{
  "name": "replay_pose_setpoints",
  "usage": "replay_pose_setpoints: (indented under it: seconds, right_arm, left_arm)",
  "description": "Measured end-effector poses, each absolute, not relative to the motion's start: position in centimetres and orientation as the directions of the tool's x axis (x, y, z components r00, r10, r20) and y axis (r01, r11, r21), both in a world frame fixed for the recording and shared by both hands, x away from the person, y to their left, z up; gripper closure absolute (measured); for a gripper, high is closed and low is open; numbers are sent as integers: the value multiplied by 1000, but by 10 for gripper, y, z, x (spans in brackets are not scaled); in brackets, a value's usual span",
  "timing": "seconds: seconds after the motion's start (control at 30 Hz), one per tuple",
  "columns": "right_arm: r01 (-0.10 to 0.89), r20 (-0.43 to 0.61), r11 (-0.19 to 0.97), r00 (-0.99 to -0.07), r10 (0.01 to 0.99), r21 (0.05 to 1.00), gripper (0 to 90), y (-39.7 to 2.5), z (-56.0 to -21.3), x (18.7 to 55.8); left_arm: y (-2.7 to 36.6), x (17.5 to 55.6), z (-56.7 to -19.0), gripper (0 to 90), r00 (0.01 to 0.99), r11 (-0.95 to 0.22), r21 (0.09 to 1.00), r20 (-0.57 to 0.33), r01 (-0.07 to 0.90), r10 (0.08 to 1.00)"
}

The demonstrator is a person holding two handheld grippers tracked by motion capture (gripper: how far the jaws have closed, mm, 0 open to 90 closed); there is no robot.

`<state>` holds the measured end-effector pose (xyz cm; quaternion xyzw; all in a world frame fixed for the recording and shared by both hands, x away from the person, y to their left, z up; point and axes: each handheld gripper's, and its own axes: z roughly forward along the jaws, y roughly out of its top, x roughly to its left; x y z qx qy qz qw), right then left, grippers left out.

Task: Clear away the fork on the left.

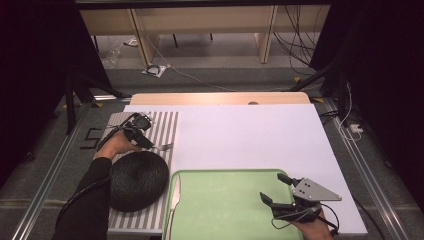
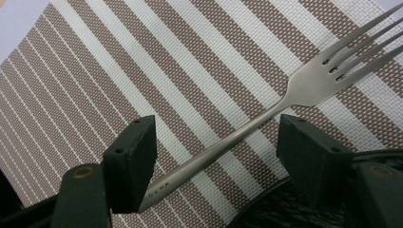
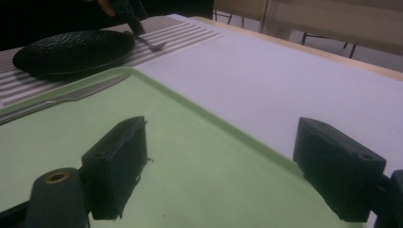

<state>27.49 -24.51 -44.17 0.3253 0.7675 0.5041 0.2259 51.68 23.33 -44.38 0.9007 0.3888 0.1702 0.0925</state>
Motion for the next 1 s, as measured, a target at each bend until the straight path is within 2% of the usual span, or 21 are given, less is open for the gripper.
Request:
replay_pose_setpoints:
  seconds: [1.0]
  right_arm:
    - [269, -19, 279, -687, 726, 922, 198, -246, -442, 275]
  left_arm:
    - [232, 528, -461, 460, 687, -712, 211, 188, 669, 702]
